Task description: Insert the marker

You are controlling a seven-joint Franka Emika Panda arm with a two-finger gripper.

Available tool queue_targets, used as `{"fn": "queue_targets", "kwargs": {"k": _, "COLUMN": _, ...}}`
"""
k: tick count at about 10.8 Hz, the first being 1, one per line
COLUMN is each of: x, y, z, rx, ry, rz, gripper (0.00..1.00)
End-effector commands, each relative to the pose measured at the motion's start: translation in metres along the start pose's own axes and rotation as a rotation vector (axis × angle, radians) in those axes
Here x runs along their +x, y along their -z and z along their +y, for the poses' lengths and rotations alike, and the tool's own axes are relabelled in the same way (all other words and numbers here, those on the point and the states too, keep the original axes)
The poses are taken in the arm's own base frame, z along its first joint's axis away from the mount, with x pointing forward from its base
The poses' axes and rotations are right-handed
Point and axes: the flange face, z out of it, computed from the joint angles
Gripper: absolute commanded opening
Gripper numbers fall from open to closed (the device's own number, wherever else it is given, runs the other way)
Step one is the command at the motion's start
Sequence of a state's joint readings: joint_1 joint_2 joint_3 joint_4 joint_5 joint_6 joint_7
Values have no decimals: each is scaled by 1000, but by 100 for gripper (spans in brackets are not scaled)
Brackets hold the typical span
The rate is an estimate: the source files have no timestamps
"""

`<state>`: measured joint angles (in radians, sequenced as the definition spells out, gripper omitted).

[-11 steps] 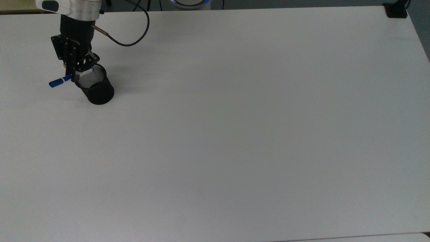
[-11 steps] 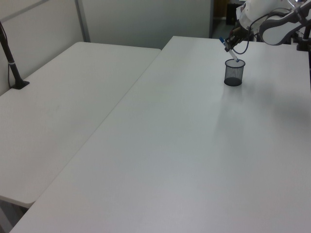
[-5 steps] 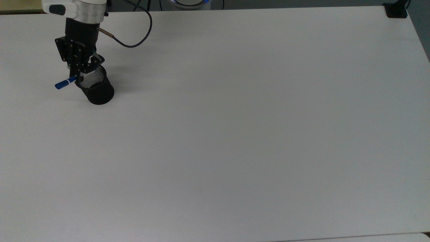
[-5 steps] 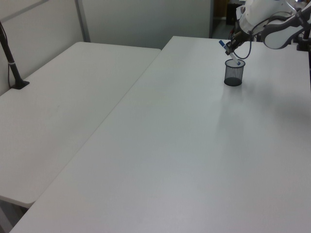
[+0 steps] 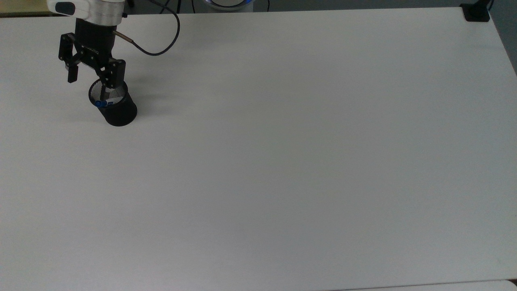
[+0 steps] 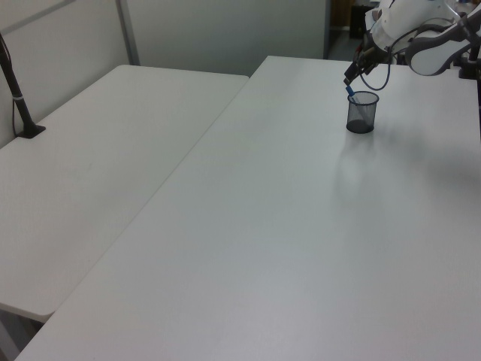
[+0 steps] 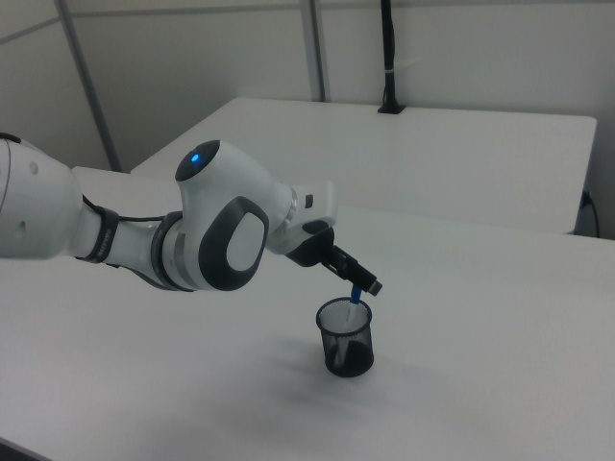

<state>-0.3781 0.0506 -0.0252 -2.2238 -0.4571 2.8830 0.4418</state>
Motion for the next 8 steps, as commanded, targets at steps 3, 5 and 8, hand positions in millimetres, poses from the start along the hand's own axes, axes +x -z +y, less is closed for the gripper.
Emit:
{"fn": "queue_targets", "kwargs": {"k": 3, "x": 33, "y": 43, "z": -33, "rx": -75, "ry": 23, "rz": -98, "gripper": 100}}
{"fn": "queue_targets", "kwargs": {"k": 5, "x": 51, "y": 70, "z": -69, "rx": -32, "ry": 18, "rz": -205, "gripper": 100}}
{"fn": "queue_targets", "kwargs": {"k": 8, "x": 61, "y": 138, "z": -134, "rx": 123, "ry": 194, "rz": -468, "gripper": 100}}
